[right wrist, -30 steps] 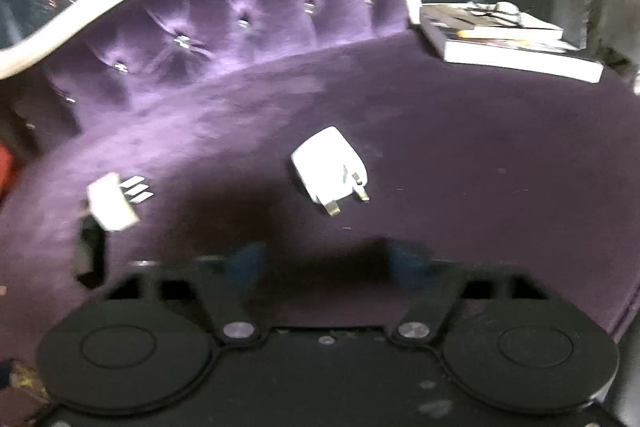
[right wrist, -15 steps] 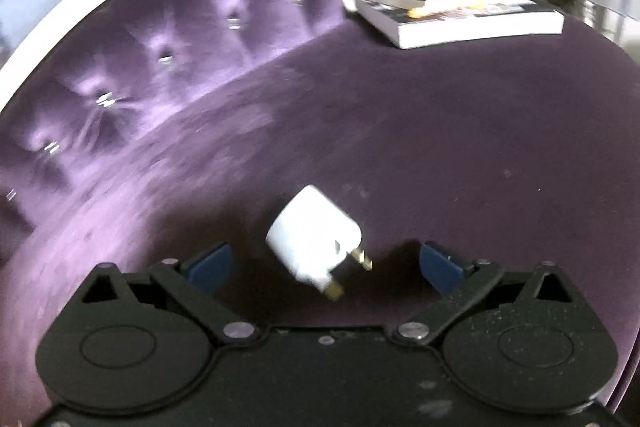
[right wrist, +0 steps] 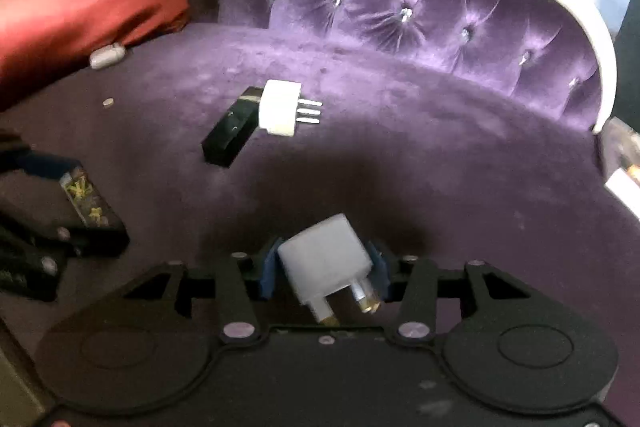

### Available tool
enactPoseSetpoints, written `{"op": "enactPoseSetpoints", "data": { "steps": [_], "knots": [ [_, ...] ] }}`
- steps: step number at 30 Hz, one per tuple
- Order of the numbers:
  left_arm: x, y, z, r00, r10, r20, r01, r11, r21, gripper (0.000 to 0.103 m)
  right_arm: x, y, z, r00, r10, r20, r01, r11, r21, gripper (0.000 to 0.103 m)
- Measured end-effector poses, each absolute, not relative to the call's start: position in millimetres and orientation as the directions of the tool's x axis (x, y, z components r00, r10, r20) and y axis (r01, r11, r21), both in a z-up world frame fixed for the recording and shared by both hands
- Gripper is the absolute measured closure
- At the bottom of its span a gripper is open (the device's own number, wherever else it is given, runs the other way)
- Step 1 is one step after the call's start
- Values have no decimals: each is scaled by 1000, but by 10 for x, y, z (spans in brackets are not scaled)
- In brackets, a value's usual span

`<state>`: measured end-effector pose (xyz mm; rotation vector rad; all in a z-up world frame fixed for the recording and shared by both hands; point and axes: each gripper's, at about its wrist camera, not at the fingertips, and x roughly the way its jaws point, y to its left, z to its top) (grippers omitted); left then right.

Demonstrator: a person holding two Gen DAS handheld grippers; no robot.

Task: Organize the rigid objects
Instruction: 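Lift the white adapter with the right tool while the left tool holds the tube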

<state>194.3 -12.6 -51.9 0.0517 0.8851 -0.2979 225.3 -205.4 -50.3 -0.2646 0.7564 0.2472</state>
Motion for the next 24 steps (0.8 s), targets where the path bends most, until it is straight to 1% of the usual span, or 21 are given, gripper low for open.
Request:
{"op": "enactPoseSetpoints", "data": {
  "steps": [1,2,3,5,7,8,11,14,16,17,18,22,24],
  "knots": [
    [1946,-125,-520,594,-234,-769,277,958,-78,24,2240,-2067,-503,714,96,-694,-278,948,-154,41],
    [1944,-127,-521,594,-234,-770,278,958,-76,24,2241,-2086,-497,719,77,-690,-243,959,-147,31],
    [1942,-130,-523,594,-233,-770,279,957,-74,24,2247,-2111,-491,722,73,-688,-219,967,-128,25],
    [1936,-139,-529,595,-228,-771,284,957,-64,24,2217,-2106,-496,729,74,-681,-214,969,-124,24],
    [1929,-152,-532,597,-223,-770,289,956,-53,24,2192,-2056,-506,725,56,-687,-215,965,-149,21],
    [1927,-157,-531,598,-222,-770,289,956,-51,24,2178,-2040,-518,713,35,-700,-203,966,-158,20],
    [1937,-155,-533,597,-223,-770,285,957,-56,24,2150,-2038,-516,682,-5,-732,-117,986,-115,20],
    [1941,-155,-531,596,-224,-771,284,957,-59,24,2082,-1985,-447,669,-50,-742,-31,995,-95,20],
    [1938,-157,-529,596,-223,-771,286,957,-55,24,2054,-1965,-437,645,-51,-763,24,999,-46,22],
    [1939,-157,-529,596,-223,-771,285,957,-57,24,2055,-1948,-434,638,-42,-769,44,999,-17,26],
    [1940,-155,-528,596,-225,-771,284,957,-59,24,2070,-1923,-440,635,-42,-772,70,998,3,27],
    [1945,-147,-533,595,-227,-771,284,957,-63,24,2232,-1827,-480,615,-84,-784,181,983,37,25],
    [1946,-145,-533,595,-226,-771,285,957,-60,24,2321,-1809,-491,613,-108,-783,232,972,47,22]
  ]
}}
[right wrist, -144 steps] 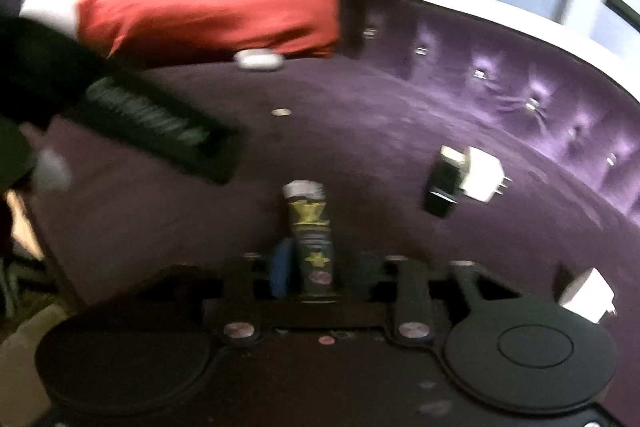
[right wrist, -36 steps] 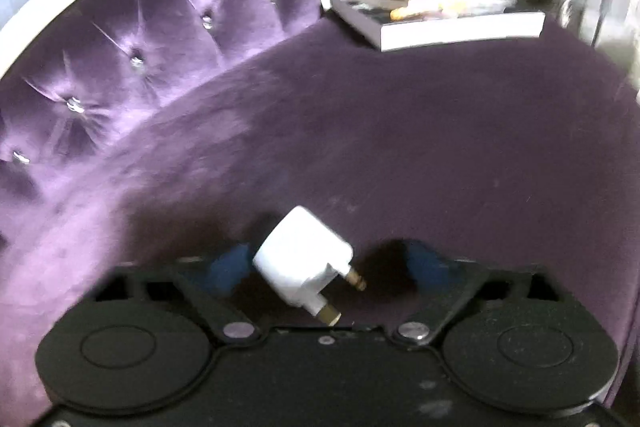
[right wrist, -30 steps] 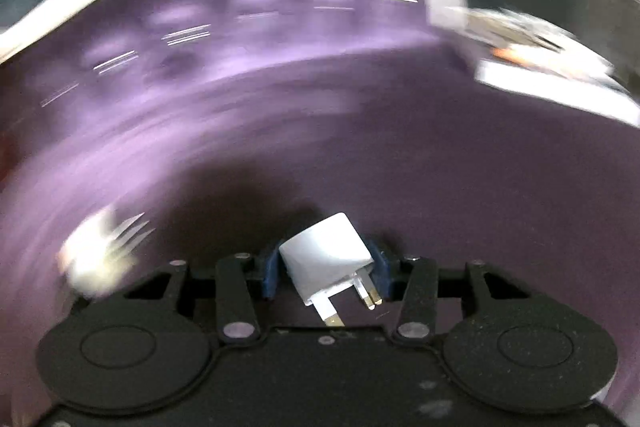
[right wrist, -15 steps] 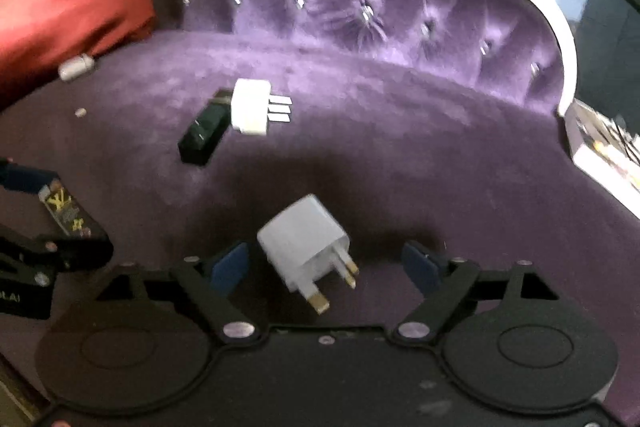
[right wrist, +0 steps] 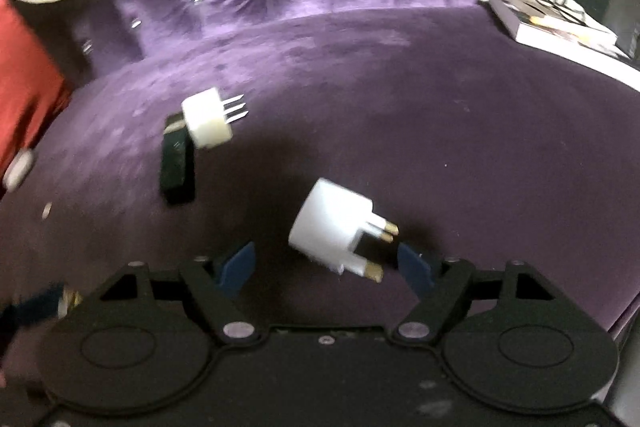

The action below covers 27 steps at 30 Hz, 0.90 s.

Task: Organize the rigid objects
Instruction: 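Lift the white adapter with the right tool while the left tool holds the tube, then carry the LV tube and white adapter over the fabric basket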

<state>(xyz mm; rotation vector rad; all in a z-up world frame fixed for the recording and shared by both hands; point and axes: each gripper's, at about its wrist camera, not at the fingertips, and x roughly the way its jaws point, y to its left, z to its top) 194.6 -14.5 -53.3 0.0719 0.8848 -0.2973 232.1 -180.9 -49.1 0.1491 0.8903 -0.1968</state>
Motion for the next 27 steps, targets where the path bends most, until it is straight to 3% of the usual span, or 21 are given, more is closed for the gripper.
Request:
{"op": "enactPoseSetpoints", "data": {
  "steps": [2,4,6,15,27],
  "knots": [
    [1945,-147,-536,596,-225,-771,287,956,-58,24,2389,-1796,-506,605,-127,-786,261,964,45,20],
    [1946,-145,-538,596,-226,-770,288,956,-57,24,2447,-1760,-528,600,-170,-782,277,961,3,26],
    [1946,-138,-535,598,-231,-768,289,955,-62,24,2404,-1747,-493,620,-189,-762,265,964,-24,51],
    [1818,-14,-307,662,-294,-689,277,951,-139,24,2098,-1985,-220,717,-88,-691,215,972,99,51],
    [1190,150,212,707,-283,-648,218,959,-181,24,1189,-1978,320,789,45,-613,69,984,162,51]
  ]
}}
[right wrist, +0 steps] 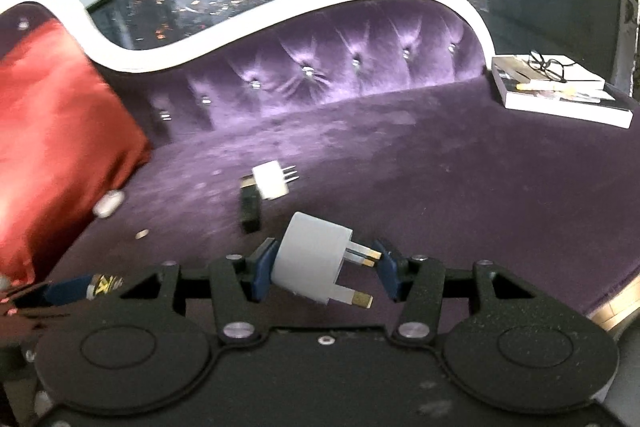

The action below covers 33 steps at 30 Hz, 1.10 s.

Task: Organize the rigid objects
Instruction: 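Carry the LV tube and white adapter over the fabric basket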

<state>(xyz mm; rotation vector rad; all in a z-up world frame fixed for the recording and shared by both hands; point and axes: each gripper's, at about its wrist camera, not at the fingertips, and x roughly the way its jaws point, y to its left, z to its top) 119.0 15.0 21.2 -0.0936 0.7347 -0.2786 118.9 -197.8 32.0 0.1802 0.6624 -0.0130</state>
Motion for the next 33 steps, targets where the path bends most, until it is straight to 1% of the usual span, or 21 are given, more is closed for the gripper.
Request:
{"op": "enactPoseSetpoints", "data": {
  "steps": [6,11,15,19,26,33],
  "knots": [
    [631,173,381,700,-292,-651,242,956,-168,24,510,-1883,481,790,138,-597,-18,979,203,51],
    [192,158,440,693,-292,-659,255,954,-154,24,-34,-1784,482,782,170,-600,-52,977,208,51],
    [-70,139,444,674,-318,-667,265,947,-183,24,-402,-1761,414,773,163,-613,-51,979,195,51],
    [-229,137,403,666,-306,-680,244,951,-188,24,-653,-1780,386,776,150,-613,-45,982,184,51],
    [-468,152,422,686,-282,-671,213,959,-187,24,-969,-1778,394,780,155,-606,-41,979,198,51],
    [-557,95,383,694,-288,-660,233,957,-172,24,-1118,-1713,377,778,166,-606,-58,979,194,51]
  ]
}}
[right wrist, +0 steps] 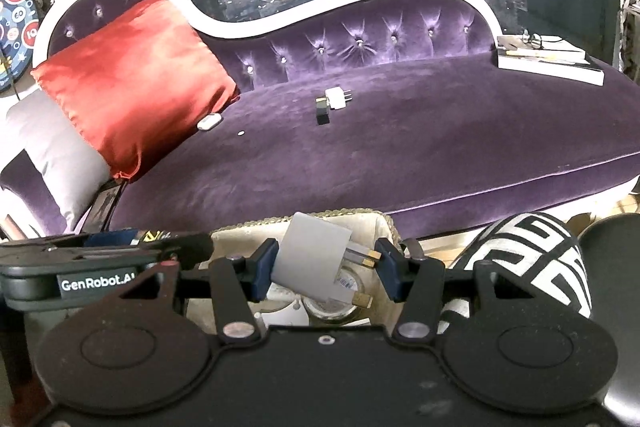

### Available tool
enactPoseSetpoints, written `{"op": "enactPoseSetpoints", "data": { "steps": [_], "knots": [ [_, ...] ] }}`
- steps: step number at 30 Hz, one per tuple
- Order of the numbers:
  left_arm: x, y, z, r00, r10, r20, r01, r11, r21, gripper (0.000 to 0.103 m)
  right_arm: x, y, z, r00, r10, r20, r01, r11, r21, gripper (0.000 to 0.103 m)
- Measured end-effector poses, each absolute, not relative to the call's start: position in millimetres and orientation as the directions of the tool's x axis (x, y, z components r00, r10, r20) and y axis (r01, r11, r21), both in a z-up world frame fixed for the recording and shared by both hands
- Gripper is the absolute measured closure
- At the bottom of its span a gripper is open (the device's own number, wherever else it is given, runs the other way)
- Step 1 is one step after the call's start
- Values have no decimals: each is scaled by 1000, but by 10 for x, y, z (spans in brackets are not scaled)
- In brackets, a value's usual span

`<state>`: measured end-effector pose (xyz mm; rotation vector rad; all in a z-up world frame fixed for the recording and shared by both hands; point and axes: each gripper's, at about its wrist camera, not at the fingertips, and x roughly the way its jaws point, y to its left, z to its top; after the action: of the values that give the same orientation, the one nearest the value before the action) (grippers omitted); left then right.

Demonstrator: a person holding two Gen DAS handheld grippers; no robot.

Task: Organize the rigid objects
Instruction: 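Carry the LV tube and white adapter over the fabric basket, then open both tools to drop the tube and adapter into the basket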

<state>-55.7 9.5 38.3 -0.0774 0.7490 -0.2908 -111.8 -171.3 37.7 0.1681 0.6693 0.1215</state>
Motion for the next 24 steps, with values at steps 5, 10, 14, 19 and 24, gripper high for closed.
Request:
{"op": "enactPoseSetpoints", "data": {
  "steps": [5,10,14,19,24],
  "knots": [
    [-483,55,293,670,-273,-690,216,961,-171,24,-1029,-1720,306,763,161,-626,-38,978,205,51],
    [-506,60,288,675,-256,-692,199,966,-163,24,-981,-1748,270,751,156,-641,-19,976,215,53],
    [-454,44,247,659,-231,-716,177,973,-150,24,-964,-1765,261,749,156,-644,-10,975,224,53],
    [-444,39,234,650,-223,-727,175,974,-143,24,-941,-1745,253,748,156,-645,-15,976,218,53],
    [-432,42,232,640,-227,-734,174,973,-150,24,-936,-1735,248,748,152,-646,-18,978,209,52]
  ]
}}
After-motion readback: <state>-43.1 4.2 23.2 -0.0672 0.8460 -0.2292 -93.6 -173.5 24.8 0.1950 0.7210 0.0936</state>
